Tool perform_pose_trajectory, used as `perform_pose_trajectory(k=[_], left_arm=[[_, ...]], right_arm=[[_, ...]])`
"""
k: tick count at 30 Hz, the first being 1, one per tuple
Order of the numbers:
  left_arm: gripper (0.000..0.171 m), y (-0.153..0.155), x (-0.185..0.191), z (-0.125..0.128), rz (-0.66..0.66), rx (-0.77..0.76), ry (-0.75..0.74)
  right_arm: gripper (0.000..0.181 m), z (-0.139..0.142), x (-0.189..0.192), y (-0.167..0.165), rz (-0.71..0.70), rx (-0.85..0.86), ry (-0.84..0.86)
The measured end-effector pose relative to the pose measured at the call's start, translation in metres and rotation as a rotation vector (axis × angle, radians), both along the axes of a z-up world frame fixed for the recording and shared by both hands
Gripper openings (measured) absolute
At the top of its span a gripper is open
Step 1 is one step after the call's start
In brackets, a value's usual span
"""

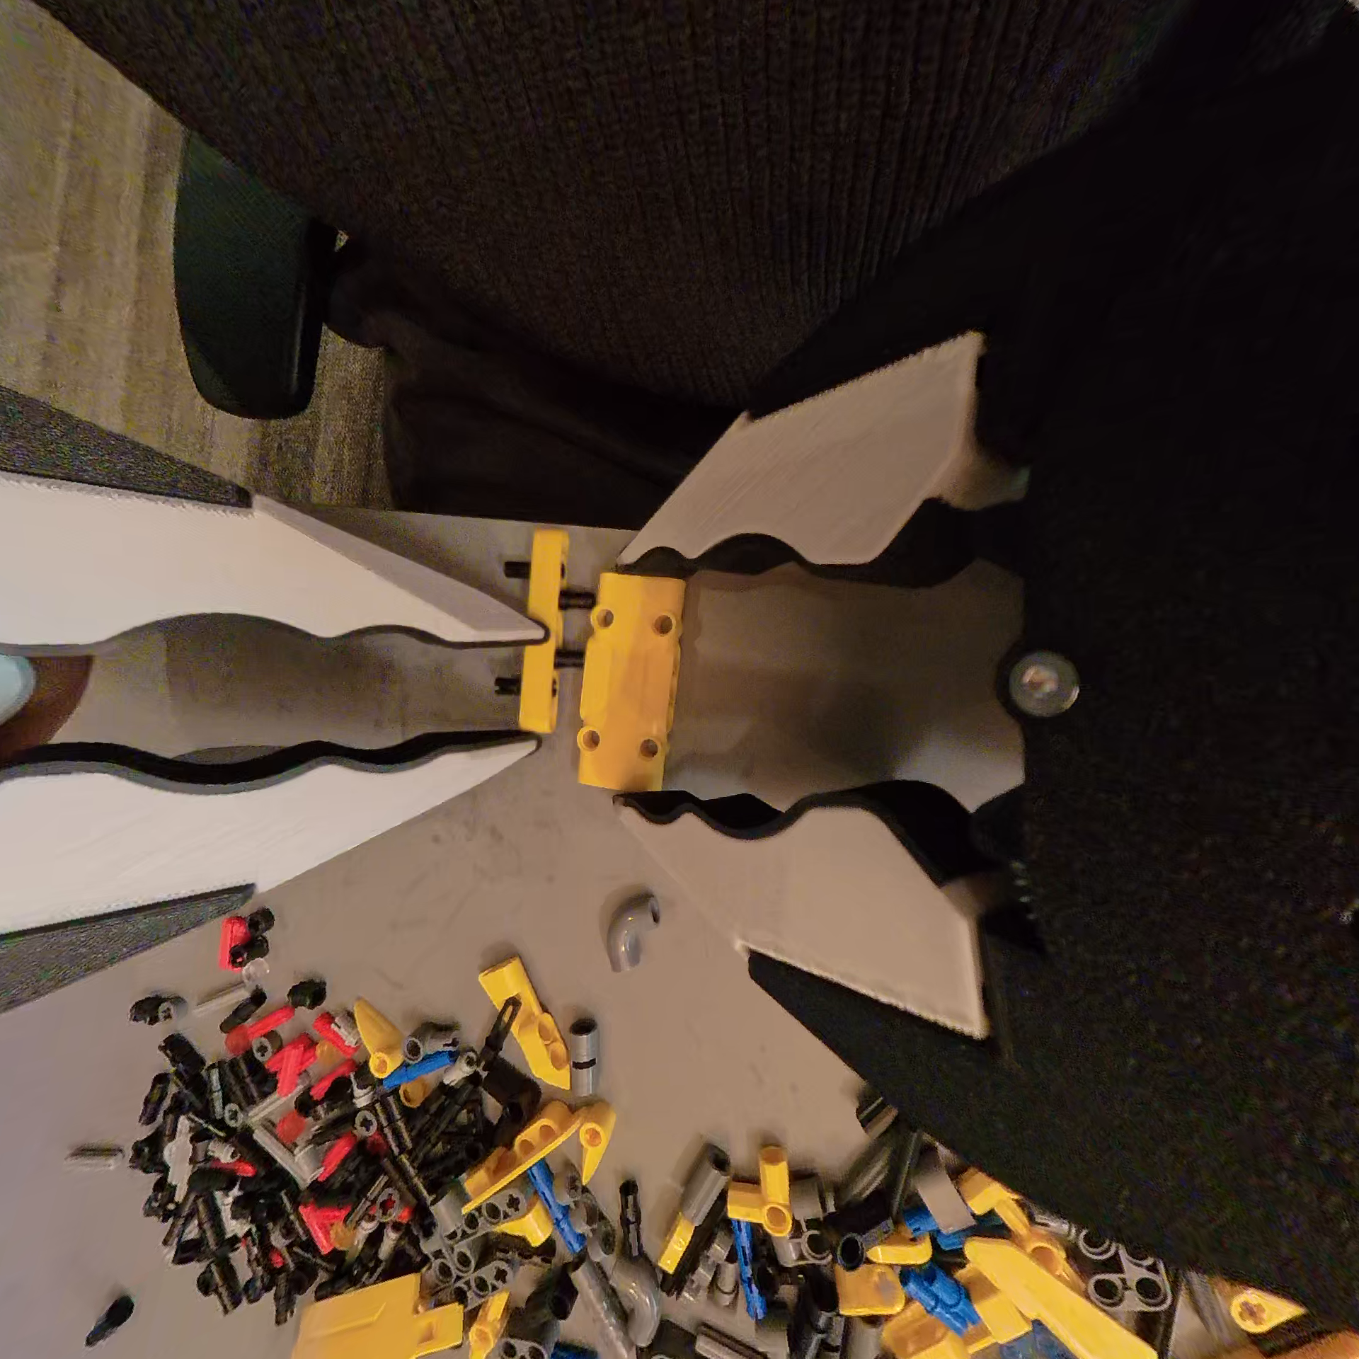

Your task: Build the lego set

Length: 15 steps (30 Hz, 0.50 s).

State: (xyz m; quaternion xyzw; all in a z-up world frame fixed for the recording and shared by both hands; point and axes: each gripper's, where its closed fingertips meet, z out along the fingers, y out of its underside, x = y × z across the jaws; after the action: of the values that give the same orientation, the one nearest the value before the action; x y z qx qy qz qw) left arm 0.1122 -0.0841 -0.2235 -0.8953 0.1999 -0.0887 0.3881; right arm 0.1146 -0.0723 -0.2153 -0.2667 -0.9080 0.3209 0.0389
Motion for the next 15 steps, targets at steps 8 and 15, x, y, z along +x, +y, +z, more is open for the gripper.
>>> perform_pose_trajectory(k=[8,15], left_arm=[[0.058,0.0,0.0,0.0,0.009,0.002,0.006],[0.058,0.001,-0.001,0.0,0.008,-0.004,-0.016]], right_arm=[[0.017,-0.001,-0.014,0.009,-0.069,0.02,0.105],[0.068,0.024,0.007,0.004,0.025,-0.268,0.151]])
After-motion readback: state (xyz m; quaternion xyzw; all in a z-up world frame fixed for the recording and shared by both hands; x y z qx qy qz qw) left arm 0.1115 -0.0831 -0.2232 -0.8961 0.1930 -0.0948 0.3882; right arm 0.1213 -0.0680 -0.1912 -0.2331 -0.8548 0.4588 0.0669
